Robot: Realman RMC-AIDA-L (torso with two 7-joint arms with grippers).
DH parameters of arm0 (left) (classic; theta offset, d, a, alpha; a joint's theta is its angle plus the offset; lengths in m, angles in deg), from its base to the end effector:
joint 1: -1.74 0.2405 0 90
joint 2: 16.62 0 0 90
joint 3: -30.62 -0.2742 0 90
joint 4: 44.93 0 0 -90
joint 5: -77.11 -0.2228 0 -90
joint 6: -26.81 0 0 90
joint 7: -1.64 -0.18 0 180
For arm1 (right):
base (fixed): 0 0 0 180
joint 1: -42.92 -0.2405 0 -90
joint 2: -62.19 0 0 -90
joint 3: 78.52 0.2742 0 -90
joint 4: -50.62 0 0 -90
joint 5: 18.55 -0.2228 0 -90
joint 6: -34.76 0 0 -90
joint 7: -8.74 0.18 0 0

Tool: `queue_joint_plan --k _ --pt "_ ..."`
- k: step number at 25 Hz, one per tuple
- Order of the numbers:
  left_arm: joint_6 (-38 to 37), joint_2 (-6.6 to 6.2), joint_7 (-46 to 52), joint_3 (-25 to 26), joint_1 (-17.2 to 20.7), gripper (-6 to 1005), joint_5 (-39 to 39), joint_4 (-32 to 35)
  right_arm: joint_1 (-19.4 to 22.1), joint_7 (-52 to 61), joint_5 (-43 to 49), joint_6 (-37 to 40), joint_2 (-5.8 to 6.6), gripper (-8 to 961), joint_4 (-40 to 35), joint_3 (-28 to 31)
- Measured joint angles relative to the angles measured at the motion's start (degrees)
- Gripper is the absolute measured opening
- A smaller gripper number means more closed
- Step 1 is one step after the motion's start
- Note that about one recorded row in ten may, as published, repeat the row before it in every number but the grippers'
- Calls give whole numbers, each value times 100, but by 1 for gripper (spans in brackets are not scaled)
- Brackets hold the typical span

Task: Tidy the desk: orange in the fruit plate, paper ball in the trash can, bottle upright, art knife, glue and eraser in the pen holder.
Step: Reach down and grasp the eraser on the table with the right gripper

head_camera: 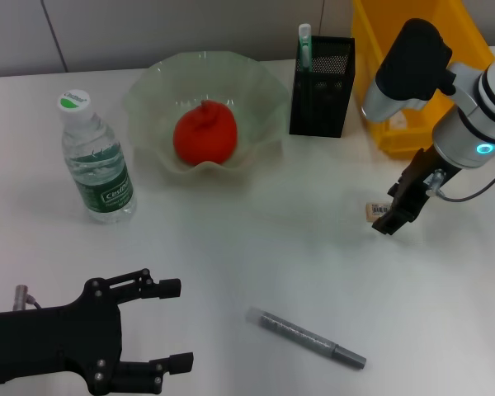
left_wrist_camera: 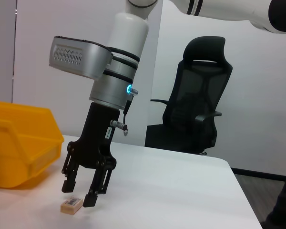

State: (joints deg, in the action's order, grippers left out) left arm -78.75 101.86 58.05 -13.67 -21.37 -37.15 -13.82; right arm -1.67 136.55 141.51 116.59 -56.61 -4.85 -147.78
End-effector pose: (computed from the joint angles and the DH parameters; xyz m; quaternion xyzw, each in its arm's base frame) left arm -0.2806 0.2649 -0.0577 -0.9527 -0.0781 -0.2930 0.0201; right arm 0.2518 0.4225 -0.0417 -0.9196 0.2457 -0.2582 0.1652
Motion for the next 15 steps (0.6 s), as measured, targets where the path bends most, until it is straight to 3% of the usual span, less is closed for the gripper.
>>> queue_joint_plan --k 15 --pt "1 9 2 -1 -19 860 0 -53 -9 -178 -75 -347 -2 558 206 19"
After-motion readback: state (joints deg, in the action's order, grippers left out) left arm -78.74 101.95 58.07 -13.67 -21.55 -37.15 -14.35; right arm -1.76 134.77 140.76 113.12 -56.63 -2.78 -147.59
